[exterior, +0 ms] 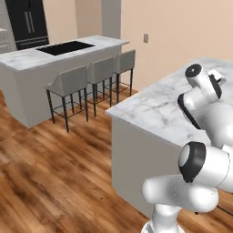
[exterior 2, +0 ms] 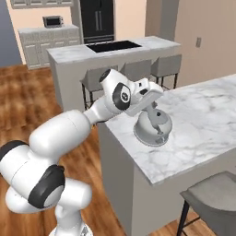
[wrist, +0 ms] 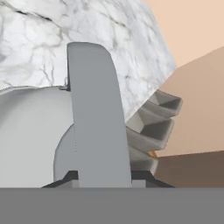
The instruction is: The kettle is done boiling. Turn off the stove, then wait for 300 timesteps before moving the kettle to the dining table.
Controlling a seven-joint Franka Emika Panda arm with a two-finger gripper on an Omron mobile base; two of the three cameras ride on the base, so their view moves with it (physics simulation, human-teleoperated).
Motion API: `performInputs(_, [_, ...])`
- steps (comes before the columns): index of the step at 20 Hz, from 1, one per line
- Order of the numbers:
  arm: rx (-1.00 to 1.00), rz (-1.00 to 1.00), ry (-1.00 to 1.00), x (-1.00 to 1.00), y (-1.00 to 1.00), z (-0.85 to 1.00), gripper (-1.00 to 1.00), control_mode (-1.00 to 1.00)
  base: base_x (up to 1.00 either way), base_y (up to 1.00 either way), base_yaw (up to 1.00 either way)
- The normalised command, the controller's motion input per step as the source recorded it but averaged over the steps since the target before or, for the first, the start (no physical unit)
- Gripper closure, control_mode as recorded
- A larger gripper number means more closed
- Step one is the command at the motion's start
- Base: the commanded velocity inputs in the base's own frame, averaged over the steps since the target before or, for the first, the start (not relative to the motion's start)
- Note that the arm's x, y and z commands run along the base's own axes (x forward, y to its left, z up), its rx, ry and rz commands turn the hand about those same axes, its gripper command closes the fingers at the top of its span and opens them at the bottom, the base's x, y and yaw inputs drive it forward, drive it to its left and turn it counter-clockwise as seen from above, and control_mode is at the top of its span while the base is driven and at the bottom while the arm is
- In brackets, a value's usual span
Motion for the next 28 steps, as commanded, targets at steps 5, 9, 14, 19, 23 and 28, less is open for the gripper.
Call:
performInputs(5, [0.00,0.00,0.00,0.00,0.00,0.00,1.00,1.00,-0.10,-0.73,0.37])
performInputs(9, [0.00,0.00,0.00,0.00,0.00,0.00,1.00,1.00,-0.13,-0.55,0.15])
performInputs(14, [0.00,0.00,0.00,0.00,0.00,0.00,1.00,1.00,-0.05,-0.37,0.08])
performInputs(19, [0.00,0.00,0.00,0.00,0.00,0.00,1.00,1.00,0.01,-0.01,0.00])
performInputs(23, [0.01,0.00,0.00,0.06,-0.15,-0.03,1.00,-1.00,0.03,-0.08,0.00])
performInputs(28, [0.01,0.00,-0.01,0.16,-0.32,-0.13,1.00,-1.00,0.00,0.00,0.00])
